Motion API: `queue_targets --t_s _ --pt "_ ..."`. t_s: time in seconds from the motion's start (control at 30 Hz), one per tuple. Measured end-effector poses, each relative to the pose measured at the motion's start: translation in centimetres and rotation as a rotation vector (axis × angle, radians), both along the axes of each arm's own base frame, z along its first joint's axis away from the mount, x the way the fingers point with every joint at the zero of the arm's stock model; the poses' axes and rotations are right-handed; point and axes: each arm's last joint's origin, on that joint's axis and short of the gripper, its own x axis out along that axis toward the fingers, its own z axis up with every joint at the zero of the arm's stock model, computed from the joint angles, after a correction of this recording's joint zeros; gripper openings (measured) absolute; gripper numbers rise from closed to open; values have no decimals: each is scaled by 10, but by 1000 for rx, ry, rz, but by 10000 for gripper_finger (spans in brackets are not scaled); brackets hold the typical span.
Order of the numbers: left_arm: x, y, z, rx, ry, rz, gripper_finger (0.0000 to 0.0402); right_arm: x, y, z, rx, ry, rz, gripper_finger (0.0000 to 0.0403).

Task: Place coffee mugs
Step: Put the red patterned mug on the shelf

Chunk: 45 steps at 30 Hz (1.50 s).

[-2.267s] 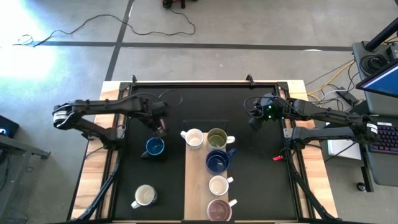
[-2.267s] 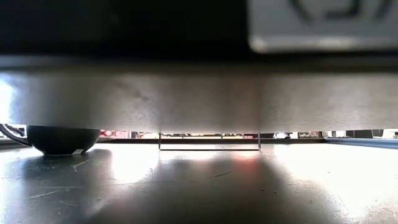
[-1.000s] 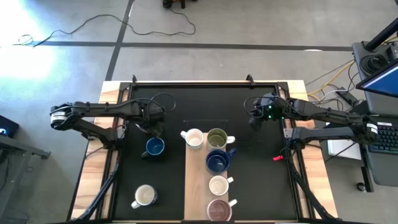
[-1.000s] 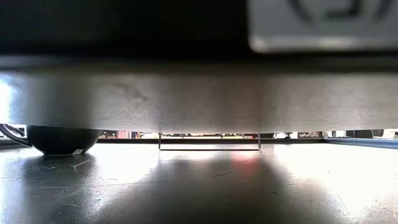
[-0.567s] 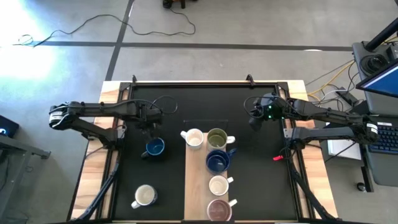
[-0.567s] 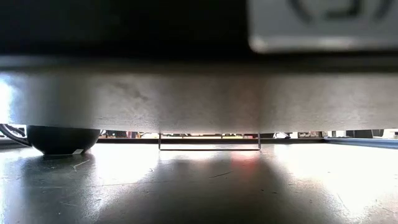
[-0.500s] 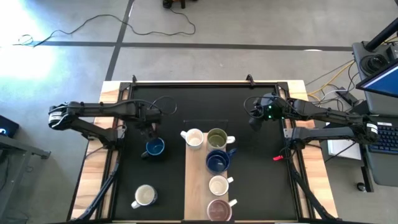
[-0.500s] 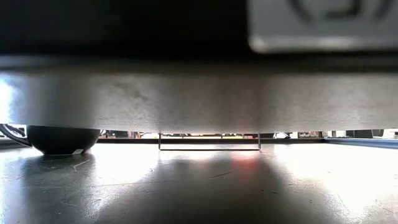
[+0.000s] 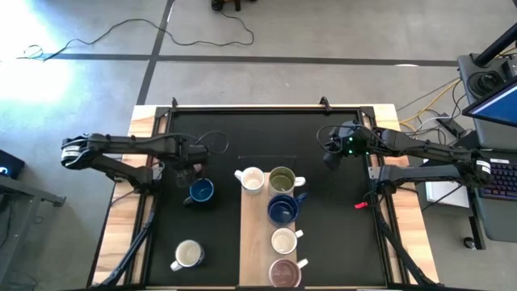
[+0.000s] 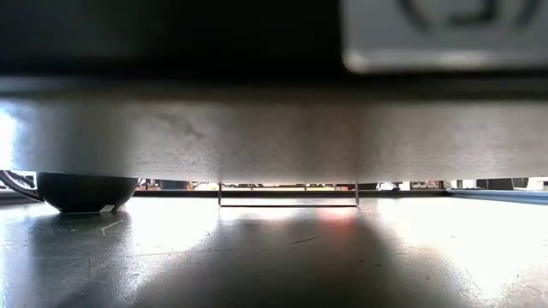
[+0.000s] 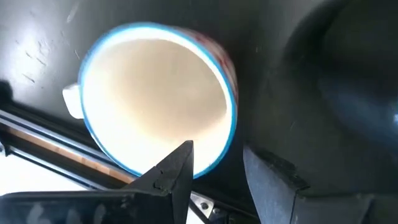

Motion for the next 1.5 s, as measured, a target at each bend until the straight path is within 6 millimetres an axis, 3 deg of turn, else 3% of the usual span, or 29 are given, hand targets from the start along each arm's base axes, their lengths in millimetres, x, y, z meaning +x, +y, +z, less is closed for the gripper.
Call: queue_targets --t_s 0.3,0.4,0.57,0.73,1.5 --pt "-4 0 -14 15 32 -1 118 0 0 0 0 0 0 84" --pt "-1 0 -14 19 -1 -7 94 0 0 0 0 0 0 84" --pt "5 1 -15 25 -54 2 18 0 0 0 1 0 0 84" --pt "10 2 -15 25 -116 36 10 0 0 0 1 0 -1 84" --pt "34 0 51 -17 -410 276 4 0 0 0 1 -1 -1 84"
